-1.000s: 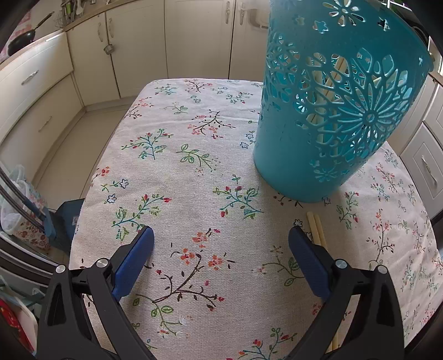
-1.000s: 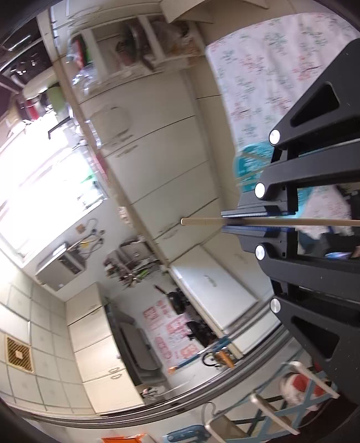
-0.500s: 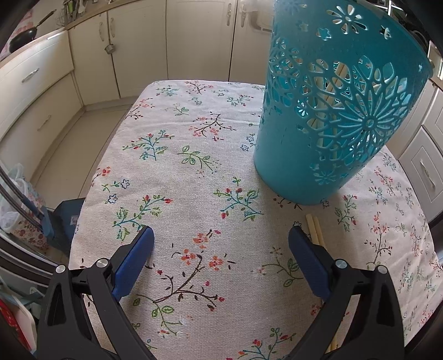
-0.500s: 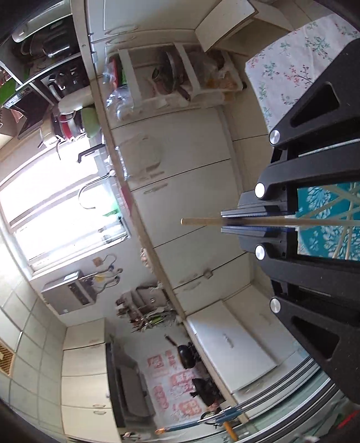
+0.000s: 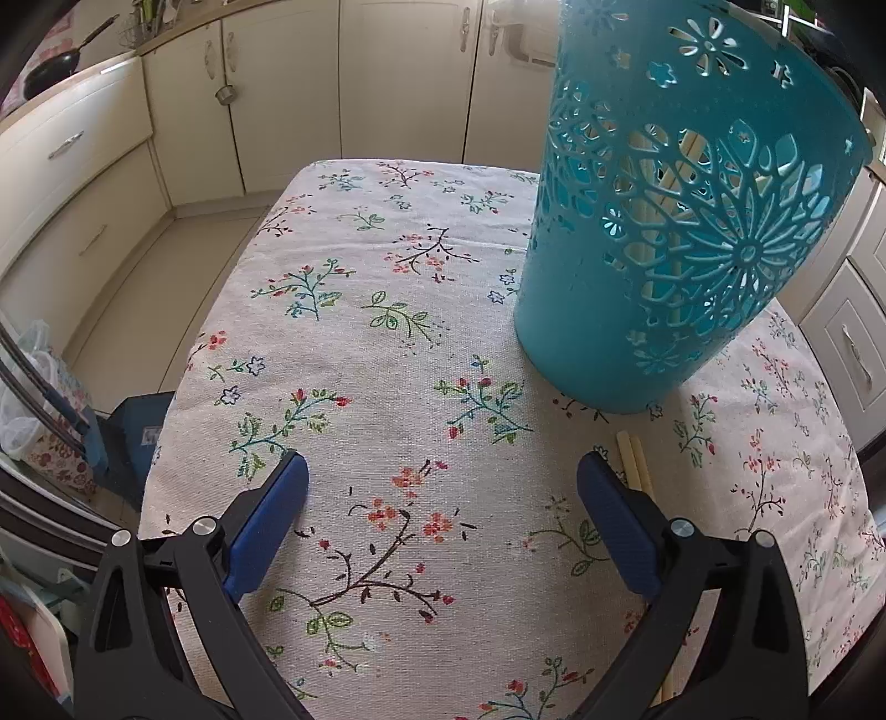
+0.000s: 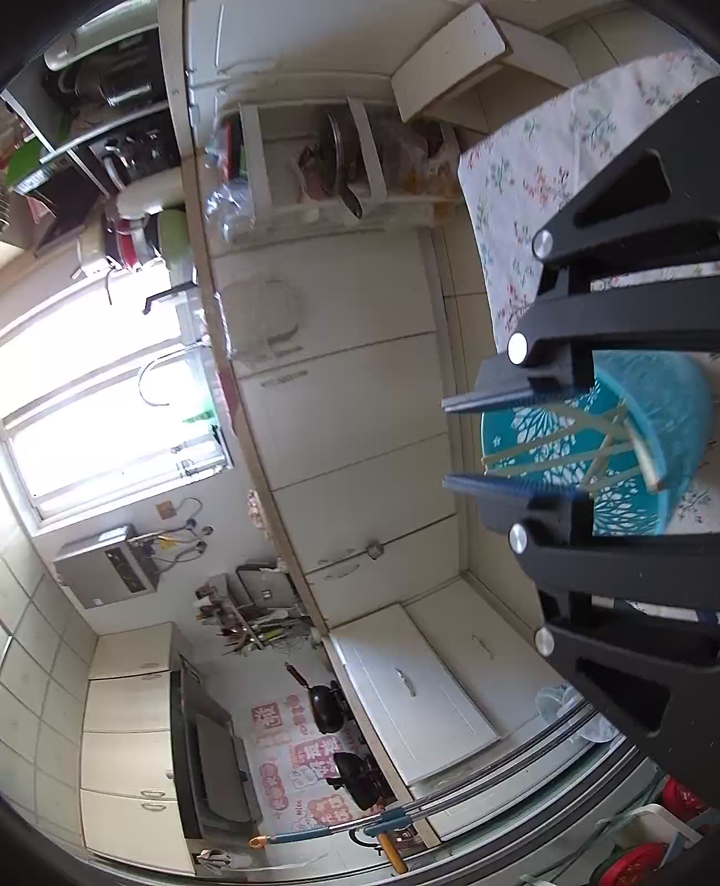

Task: Organize utensils
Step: 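Return the right tool to the remaining chopsticks beside the basket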

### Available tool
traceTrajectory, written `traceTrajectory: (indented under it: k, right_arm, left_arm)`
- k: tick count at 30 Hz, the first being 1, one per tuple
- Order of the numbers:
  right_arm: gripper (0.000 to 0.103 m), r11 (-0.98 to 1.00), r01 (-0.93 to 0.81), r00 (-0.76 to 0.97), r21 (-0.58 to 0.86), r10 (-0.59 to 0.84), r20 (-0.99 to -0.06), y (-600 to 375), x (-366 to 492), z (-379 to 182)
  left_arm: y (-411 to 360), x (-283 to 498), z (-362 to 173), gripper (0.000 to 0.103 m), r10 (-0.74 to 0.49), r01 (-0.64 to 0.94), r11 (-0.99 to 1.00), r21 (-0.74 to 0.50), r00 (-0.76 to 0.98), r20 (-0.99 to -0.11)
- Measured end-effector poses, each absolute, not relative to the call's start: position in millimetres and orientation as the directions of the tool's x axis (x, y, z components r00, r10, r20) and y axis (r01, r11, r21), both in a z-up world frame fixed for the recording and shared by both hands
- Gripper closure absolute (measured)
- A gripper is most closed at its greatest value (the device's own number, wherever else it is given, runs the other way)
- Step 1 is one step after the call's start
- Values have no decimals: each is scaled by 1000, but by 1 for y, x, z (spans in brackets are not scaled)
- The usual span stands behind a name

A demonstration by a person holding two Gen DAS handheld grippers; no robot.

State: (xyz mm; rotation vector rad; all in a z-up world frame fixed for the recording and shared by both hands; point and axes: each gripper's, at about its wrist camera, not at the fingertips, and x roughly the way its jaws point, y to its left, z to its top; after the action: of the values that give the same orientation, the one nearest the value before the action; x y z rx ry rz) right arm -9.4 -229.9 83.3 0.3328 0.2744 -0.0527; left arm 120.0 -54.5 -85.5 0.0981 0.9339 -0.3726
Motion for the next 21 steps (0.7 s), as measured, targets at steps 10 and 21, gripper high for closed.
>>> traceTrajectory:
  k: [10, 21]
  right_arm:
    - [76, 930, 141, 755, 341, 122, -644, -200, -44, -31]
    - [82, 947, 132, 639, 293, 144, -755, -172, -1, -73]
  left_arm:
    - [-39, 123, -83, 9, -276, 285, 950, -131, 560, -781]
    - [-36, 122, -83, 9, -285, 275, 950, -150, 563, -776]
